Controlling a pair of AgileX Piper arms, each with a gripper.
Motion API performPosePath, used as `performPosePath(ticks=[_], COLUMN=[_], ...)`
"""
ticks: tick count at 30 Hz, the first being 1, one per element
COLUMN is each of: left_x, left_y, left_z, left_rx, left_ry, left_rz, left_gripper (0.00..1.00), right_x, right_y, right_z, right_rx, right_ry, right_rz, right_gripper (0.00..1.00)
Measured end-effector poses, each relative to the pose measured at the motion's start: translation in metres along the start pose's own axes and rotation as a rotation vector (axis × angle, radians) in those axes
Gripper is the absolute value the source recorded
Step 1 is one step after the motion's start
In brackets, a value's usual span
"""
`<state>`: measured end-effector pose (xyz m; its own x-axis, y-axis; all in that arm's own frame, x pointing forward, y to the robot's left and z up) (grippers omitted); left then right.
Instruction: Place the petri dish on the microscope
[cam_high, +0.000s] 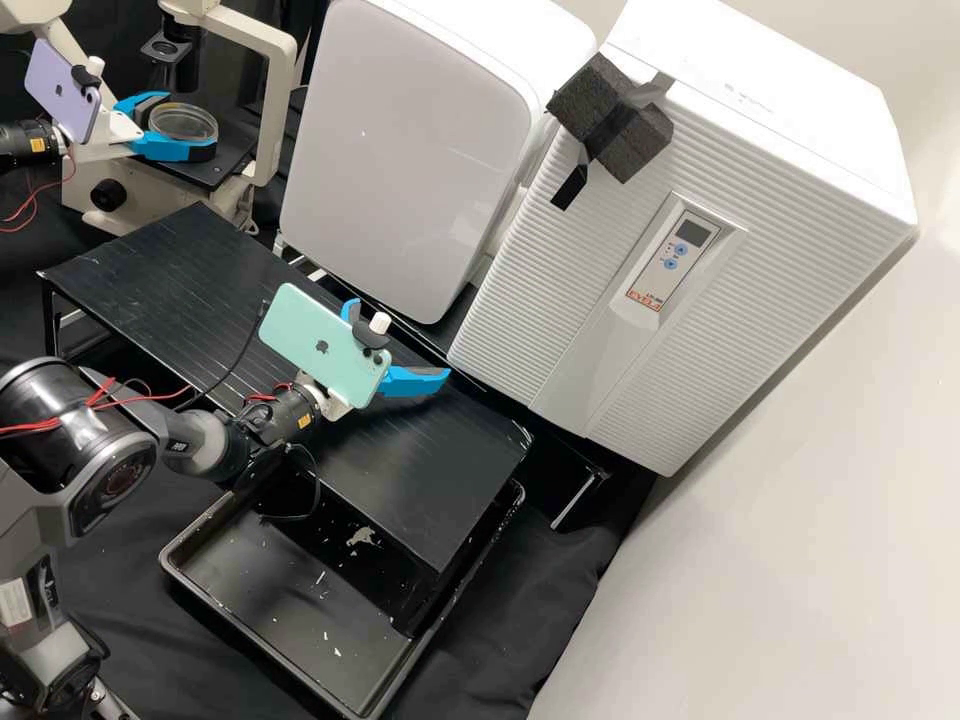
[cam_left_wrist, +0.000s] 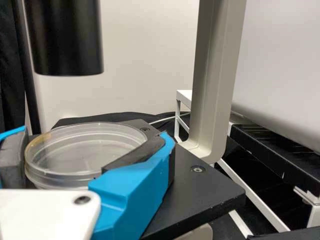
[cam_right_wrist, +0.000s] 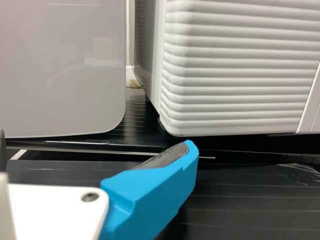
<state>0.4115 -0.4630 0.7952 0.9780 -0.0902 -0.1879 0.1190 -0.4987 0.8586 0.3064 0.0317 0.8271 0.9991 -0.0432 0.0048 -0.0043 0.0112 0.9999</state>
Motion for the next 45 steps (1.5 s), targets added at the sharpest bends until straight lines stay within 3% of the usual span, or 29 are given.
performPosePath(ticks=[26, 31, 38, 45], left_x=[-0.01, -0.025, -0.067, -0.11], left_y=[0.001, 0.004, 0.004, 0.005], left_z=[-0.006, -0.005, 0.002, 0.017], left_rx=[-0.003, -0.007, -0.021, -0.051], left_ry=[0.035, 0.042, 0.055, 0.066], left_rz=[0.005, 0.001, -0.013, 0.056], left_gripper=[1.0, 1.0, 1.0, 1.0], right_x=[0.0, 0.0, 0.0, 0.0], right_y=[0.0, 0.0, 0.0, 0.0], right_z=[0.0, 0.0, 0.0, 0.0], right_rx=[0.0, 0.0, 0.0, 0.0], right_ry=[0.0, 0.0, 0.0, 0.0], right_rz=[0.0, 0.0, 0.0, 0.0], right_gripper=[1.0, 1.0, 1.0, 1.0])
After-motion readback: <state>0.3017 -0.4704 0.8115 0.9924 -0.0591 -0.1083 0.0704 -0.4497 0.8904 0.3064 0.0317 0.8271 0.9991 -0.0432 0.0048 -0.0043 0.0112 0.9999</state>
